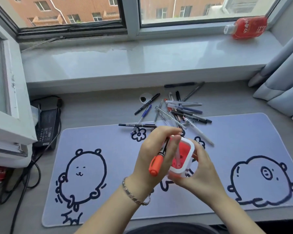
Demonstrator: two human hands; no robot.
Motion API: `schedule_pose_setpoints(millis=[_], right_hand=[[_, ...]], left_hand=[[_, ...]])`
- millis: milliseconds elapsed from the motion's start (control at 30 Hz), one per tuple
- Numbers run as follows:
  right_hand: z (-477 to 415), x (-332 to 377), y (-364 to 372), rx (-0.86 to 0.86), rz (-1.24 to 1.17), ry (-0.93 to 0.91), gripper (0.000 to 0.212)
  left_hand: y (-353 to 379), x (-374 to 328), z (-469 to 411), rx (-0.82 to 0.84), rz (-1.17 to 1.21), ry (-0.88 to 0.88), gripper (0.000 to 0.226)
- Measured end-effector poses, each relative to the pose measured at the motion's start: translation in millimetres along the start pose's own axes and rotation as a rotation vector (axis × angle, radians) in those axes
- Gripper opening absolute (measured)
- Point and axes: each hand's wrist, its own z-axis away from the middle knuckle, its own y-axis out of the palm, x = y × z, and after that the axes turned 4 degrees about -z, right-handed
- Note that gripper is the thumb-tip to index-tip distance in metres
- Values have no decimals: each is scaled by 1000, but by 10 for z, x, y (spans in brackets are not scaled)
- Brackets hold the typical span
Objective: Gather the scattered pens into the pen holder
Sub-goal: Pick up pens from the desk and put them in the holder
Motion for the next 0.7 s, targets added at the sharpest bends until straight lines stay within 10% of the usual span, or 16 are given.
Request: schedule_pose_setpoints(millis=[200,400,700], right_hand=[[39,-85,-7,-10,12,15,91],[54,-134,-56,-40,-5,63,93],[-55,-145,-144,-66,18,53,92]], left_hand=[[39,-63,-19,80,109,-168,21],[101,-63,-80,-2,245,-257,85],[209,152,-108,259,-488,369,21]])
